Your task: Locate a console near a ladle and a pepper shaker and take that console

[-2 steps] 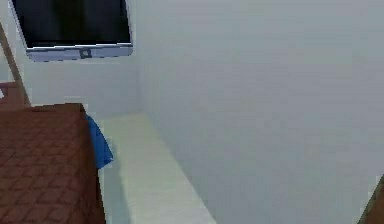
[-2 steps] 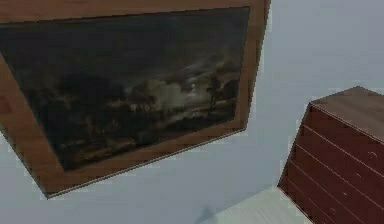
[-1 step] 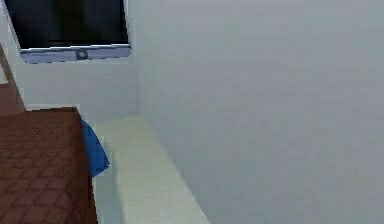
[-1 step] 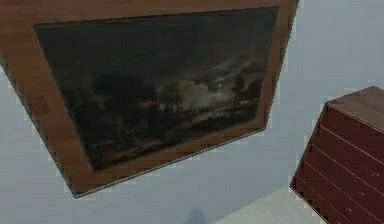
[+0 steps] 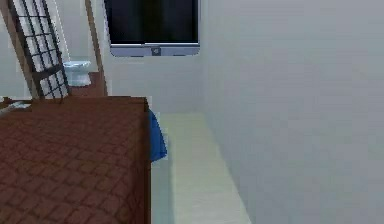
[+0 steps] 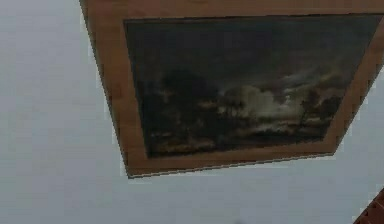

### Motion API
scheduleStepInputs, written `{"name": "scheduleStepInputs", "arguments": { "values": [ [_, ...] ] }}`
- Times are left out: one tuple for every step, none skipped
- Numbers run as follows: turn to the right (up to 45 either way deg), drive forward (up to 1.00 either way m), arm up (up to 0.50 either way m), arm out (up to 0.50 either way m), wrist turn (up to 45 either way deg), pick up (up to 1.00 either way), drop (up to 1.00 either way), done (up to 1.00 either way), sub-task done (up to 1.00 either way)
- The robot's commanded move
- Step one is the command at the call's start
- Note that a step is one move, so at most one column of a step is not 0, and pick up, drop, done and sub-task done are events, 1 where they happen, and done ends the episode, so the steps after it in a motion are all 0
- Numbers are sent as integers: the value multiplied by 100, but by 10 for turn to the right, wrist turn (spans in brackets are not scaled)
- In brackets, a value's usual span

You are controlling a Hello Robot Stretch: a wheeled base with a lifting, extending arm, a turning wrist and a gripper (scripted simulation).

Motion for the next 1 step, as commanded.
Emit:
{"name": "scheduleStepInputs", "arguments": {
  "values": [
    [0,100,0,0,0,0,0,0,0]
  ]
}}
